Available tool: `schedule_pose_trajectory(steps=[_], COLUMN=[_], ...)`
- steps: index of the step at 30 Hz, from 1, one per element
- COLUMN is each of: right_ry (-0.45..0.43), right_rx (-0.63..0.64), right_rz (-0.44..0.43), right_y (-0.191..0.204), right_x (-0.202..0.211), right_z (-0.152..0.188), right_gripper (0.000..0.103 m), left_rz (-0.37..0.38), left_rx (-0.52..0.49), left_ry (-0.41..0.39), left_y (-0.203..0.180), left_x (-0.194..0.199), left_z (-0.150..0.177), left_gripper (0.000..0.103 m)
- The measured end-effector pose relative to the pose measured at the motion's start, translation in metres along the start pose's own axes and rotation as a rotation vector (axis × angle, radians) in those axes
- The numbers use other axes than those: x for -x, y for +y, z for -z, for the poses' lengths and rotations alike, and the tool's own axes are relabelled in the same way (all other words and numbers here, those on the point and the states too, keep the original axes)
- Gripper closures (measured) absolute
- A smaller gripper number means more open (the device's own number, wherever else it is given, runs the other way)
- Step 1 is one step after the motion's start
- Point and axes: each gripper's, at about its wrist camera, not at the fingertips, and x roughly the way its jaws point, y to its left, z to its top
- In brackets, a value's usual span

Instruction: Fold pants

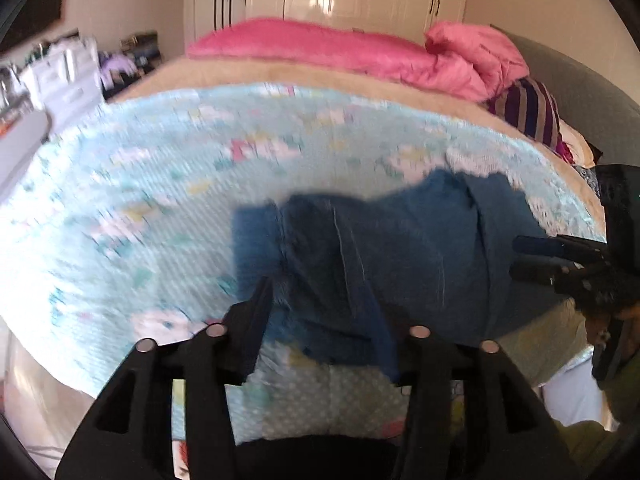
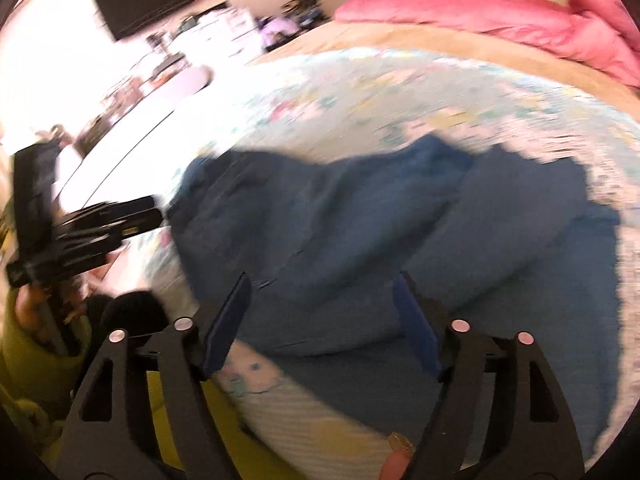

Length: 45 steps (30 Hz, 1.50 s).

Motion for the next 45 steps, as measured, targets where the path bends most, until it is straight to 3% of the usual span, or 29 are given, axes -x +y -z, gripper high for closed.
schedule_pose_trajectory(steps=[4, 9, 13, 17, 25, 27, 28, 30, 32, 35, 39, 41, 42, 45], right_ry=[-0.051, -0.068, -0.021, 0.040, 0.157, 0.173, 0.177, 0.176, 0.146, 0.097, 0.022, -0.009, -0.027, -0.071], right_rx=[-0.045, -0.020, -0.007, -0.036, -0.073, -0.089, -0.092, -0.070, -0.064, -0.128, -0.159, -0.189, -0.207, -0.238], right_rz=[0.084, 0.151, 0.240, 0.270, 0.332, 0.394, 0.401, 0.395, 0.375, 0.308, 0.297, 0.280, 0.271, 0.265], right_y=[-0.034, -0.057, -0.073, -0.093, -0.120, -0.128, -0.131, -0.134, -0.139, -0.153, -0.161, -0.165, -0.167, -0.172], right_x=[0.009, -0.001, -0.023, -0.055, -0.117, -0.127, -0.129, -0.133, -0.128, -0.108, -0.066, -0.044, -0.031, 0.004], right_z=[-0.015, -0.045, -0.073, -0.099, -0.131, -0.132, -0.133, -0.130, -0.129, -0.126, -0.114, -0.107, -0.102, -0.088], right_gripper=[0.029, 0.022, 0.020, 0.020, 0.020, 0.020, 0.022, 0.037, 0.070, 0.095, 0.097, 0.098, 0.098, 0.098], left_rz=[0.048, 0.177, 0.279, 0.334, 0.377, 0.392, 0.389, 0.362, 0.356, 0.369, 0.371, 0.367, 0.368, 0.357], left_rx=[-0.014, -0.054, -0.087, -0.121, -0.114, -0.112, -0.117, -0.153, -0.173, -0.155, -0.135, -0.125, -0.113, -0.108], left_ry=[-0.032, 0.038, 0.105, 0.175, 0.257, 0.270, 0.273, 0.260, 0.251, 0.251, 0.242, 0.233, 0.226, 0.206], left_y=[-0.015, -0.055, -0.093, -0.125, -0.163, -0.171, -0.172, -0.178, -0.180, -0.176, -0.170, -0.167, -0.164, -0.162], left_x=[0.015, -0.008, -0.035, -0.067, -0.123, -0.132, -0.133, -0.134, -0.132, -0.133, -0.131, -0.133, -0.132, -0.131], left_z=[-0.010, -0.012, -0.015, -0.018, -0.024, -0.019, -0.017, -0.013, -0.012, -0.014, -0.014, -0.017, -0.018, -0.023], left_gripper=[0.053, 0.050, 0.042, 0.042, 0.042, 0.047, 0.058, 0.061, 0.061, 0.061, 0.057, 0.042, 0.040, 0.039])
